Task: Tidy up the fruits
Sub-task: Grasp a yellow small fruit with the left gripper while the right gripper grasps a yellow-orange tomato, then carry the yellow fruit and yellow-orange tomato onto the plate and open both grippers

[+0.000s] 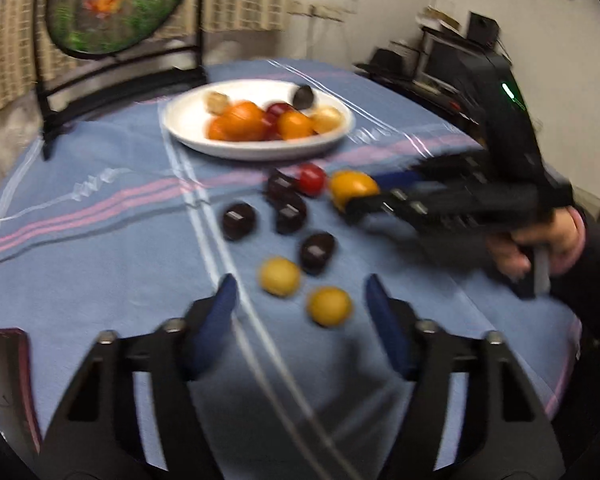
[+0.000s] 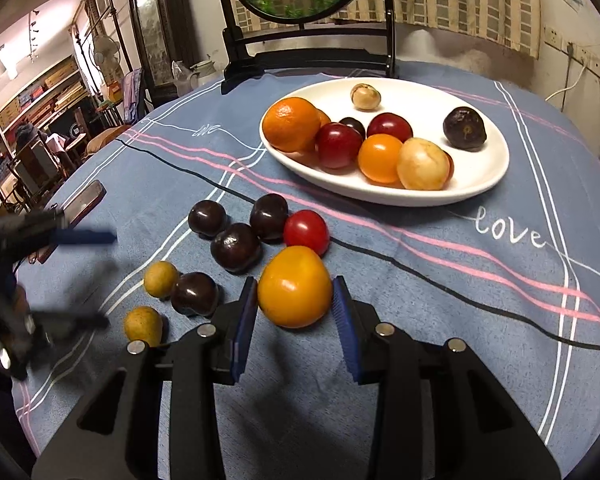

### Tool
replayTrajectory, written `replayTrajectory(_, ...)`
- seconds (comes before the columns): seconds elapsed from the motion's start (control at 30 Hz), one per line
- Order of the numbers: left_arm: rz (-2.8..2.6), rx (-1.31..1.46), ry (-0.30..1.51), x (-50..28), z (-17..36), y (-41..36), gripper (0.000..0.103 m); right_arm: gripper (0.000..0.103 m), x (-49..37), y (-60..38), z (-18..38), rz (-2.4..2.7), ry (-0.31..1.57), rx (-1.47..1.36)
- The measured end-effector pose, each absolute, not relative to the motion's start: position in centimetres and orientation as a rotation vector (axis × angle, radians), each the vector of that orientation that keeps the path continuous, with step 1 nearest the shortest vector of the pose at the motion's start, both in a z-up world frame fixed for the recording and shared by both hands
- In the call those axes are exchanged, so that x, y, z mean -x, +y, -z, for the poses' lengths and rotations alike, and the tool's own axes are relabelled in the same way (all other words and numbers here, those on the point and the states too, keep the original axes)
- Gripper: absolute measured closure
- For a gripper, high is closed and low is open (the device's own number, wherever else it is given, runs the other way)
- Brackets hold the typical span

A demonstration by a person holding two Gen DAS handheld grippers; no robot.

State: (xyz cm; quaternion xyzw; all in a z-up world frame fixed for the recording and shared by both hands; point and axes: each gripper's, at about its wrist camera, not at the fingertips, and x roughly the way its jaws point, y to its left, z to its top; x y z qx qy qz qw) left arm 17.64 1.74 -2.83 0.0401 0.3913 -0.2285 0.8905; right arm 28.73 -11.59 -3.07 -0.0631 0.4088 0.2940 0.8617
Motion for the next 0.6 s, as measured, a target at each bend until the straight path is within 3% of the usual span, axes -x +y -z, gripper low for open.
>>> replayTrajectory(0.6,0.498,-0.125,0.949,-18.6,5.1,-0.8,0.071,0.065,-28.5,-11.5,2.7,-0.625,0.861,0.141)
